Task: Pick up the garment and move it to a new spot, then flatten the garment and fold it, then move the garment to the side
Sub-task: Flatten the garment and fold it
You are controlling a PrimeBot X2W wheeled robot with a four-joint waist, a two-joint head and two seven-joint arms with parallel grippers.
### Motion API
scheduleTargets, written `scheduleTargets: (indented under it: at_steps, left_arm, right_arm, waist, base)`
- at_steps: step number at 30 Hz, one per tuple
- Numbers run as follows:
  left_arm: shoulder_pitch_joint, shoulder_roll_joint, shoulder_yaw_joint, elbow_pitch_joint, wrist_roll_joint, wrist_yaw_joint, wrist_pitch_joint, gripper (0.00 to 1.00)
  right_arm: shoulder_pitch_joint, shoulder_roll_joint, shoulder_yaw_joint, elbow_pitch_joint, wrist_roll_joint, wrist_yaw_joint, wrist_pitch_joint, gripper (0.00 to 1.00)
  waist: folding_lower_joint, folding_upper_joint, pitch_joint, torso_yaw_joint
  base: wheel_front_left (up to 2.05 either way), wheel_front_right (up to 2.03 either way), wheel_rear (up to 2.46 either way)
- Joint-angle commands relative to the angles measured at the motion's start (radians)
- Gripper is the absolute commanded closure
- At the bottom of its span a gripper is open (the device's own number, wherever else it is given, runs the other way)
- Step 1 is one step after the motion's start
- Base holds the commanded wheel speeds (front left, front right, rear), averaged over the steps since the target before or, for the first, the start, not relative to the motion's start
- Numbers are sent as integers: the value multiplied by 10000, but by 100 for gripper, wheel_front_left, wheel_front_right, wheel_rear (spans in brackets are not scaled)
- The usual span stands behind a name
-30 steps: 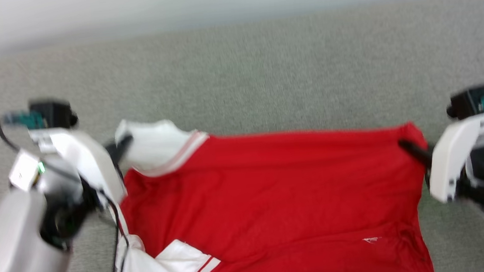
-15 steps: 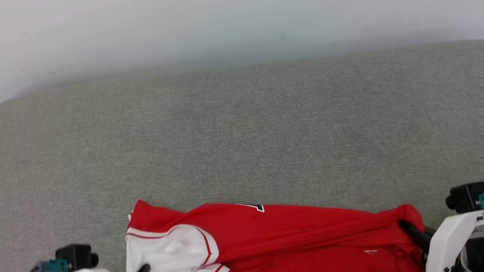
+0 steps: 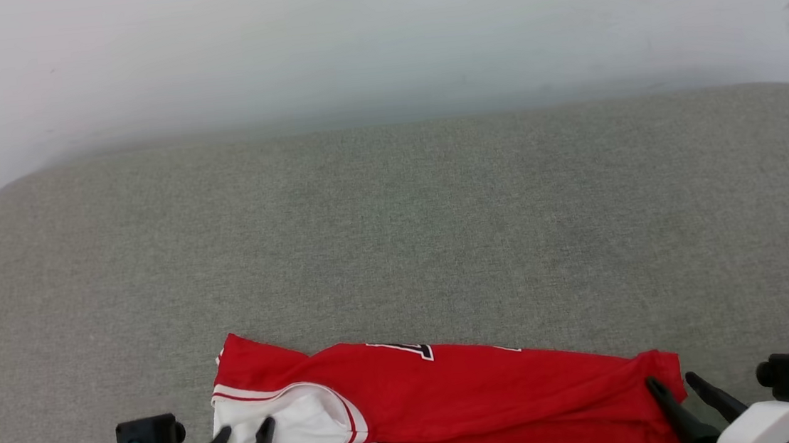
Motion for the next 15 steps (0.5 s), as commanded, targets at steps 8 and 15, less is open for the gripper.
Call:
scheduleTargets:
  at_steps: [8, 15]
  left_arm:
    - [-256, -238, 83, -936, 1480, 567, -2414, 0]
    - [-40, -392, 186, -1880, 2548, 1069, -3573, 0]
  right_arm:
    - [1204, -493, -1225, -1080, -349, -8, 2006, 0]
    - [1464, -579, -1658, -1942, -526, -8, 3438, 0]
  waist:
    - [1, 0, -503, 172]
    - [1, 0, -493, 443]
  base:
    - [0, 0, 0]
    - [0, 0, 0]
